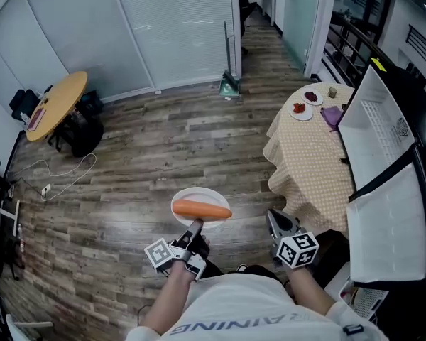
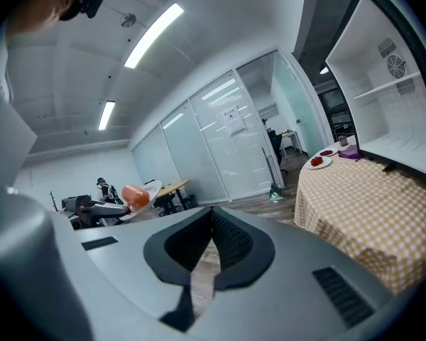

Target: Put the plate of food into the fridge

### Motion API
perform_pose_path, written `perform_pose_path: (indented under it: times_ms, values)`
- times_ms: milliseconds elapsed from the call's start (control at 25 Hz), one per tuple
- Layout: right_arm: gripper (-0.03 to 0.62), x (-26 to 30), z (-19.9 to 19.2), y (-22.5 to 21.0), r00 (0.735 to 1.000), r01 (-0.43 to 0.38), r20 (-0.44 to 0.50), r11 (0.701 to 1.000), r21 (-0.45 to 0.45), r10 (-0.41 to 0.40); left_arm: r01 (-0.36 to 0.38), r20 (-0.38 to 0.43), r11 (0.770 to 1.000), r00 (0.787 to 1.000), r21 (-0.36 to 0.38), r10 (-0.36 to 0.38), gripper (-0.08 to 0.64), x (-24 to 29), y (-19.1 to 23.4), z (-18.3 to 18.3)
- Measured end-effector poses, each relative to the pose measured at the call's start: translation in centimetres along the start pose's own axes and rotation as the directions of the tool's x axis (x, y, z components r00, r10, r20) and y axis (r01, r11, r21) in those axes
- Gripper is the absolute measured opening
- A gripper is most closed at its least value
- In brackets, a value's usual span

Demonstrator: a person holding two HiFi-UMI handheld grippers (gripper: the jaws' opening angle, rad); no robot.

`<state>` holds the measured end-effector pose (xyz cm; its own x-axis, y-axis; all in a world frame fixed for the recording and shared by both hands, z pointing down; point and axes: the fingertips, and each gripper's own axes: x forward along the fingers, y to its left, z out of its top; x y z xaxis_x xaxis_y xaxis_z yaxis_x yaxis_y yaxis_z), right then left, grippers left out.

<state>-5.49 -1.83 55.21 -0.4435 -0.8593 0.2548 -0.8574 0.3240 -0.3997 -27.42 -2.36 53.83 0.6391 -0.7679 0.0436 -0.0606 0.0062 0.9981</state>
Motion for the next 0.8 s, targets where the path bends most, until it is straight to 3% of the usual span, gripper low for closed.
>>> perform_pose_path:
  times_ms: [240,400,800]
  values:
    - [0.023,2.5,0.4,-1.9,1.000,0.013,-0.011,1.000,0.009,-0.013,-0.001,-0.017,1.000,1.000,-0.022,0.001,0.028,3.5,0.7,1.5]
    - [0.023,4.9,1.5,-3.3,0.999,0.053,-0.001,0.999,0.011,-0.053,-0.024,-0.038,1.000,0.999,0.005,0.025,0.028,6.4,1.3,3.9]
    - [0.023,12.7,5.9,-4.4,0.983,0.172,0.057,0.984,0.049,-0.175,0.003,-0.202,1.000,0.979,0.011,-0.001,0.028,15.5,0.0,11.3]
